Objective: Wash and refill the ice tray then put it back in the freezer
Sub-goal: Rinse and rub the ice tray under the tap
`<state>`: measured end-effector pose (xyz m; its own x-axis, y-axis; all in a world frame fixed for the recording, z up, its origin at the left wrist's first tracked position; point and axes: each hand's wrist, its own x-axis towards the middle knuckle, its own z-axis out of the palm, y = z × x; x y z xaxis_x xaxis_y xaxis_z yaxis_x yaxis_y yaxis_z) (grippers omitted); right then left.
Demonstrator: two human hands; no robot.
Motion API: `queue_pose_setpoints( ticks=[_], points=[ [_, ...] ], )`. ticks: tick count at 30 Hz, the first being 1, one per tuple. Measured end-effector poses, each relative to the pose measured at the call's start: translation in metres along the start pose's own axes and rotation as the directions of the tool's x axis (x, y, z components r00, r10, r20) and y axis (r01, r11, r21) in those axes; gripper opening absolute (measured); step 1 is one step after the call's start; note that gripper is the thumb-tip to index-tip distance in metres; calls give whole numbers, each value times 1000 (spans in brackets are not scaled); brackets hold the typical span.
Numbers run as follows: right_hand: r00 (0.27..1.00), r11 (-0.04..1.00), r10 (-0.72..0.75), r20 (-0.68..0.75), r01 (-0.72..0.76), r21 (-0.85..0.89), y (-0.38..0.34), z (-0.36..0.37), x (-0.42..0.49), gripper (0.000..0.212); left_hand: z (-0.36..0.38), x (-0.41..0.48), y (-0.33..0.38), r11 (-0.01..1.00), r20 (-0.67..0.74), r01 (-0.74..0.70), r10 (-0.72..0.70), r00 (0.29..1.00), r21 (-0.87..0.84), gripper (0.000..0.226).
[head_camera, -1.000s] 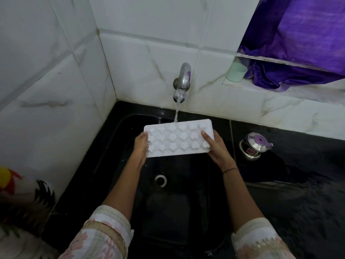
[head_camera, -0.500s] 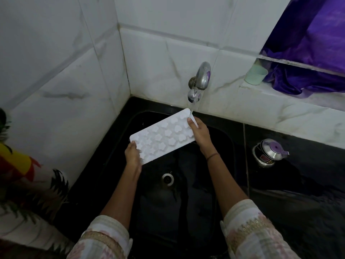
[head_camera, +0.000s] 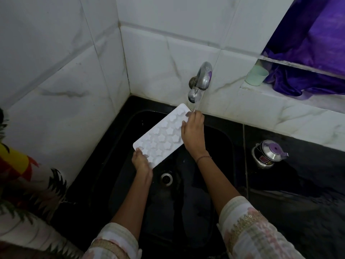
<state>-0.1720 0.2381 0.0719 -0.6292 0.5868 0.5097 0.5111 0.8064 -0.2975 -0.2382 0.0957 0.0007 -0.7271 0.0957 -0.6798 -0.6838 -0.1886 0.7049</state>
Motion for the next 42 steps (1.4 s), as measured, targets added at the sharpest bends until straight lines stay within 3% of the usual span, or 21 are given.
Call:
queue_pose_setpoints(
  ticks=[2, 9, 14, 19, 21, 25, 32, 37, 42],
  points=[
    [999, 998, -47, -25, 47, -35, 0, 0, -3, 14, 4, -4, 0, 1000, -4, 0, 0, 1000, -24, 22],
    [992, 982, -107, 66, 116, -146, -1, 6, -15, 39, 20, -9, -2, 995, -20, 43, -44, 999, -88, 22],
    [964, 958, -256, 66, 262, -116, -4, 8, -24, 26, 36, -16, -4, 990, 11, 61, -60, 998, -125, 23],
    [924, 905, -365, 117, 382, -189, -6, 12, -46, 29, 41, -15, -4, 978, 68, 82, -70, 995, -191, 23],
    [884, 867, -443, 150, 465, -180, -3, 13, -54, 25, 40, -15, -5, 976, 88, 88, -71, 994, -200, 27],
    [709, 699, -642, 294, 698, -157, -5, 18, -73, 29, 38, -17, -10, 969, 187, 121, -81, 979, -214, 39],
    [609, 626, -713, 347, 776, -76, 5, 16, -66, 32, 32, -16, -15, 960, 160, 144, -107, 981, -239, 37],
    [678, 695, -623, 390, 708, -122, 14, 8, -40, 51, 30, -7, -10, 980, 46, 86, -79, 996, -178, 21],
    [824, 816, -454, 340, 538, -213, 26, -5, -4, 58, 21, -2, -12, 997, -2, 41, -41, 999, -69, 25]
  ],
)
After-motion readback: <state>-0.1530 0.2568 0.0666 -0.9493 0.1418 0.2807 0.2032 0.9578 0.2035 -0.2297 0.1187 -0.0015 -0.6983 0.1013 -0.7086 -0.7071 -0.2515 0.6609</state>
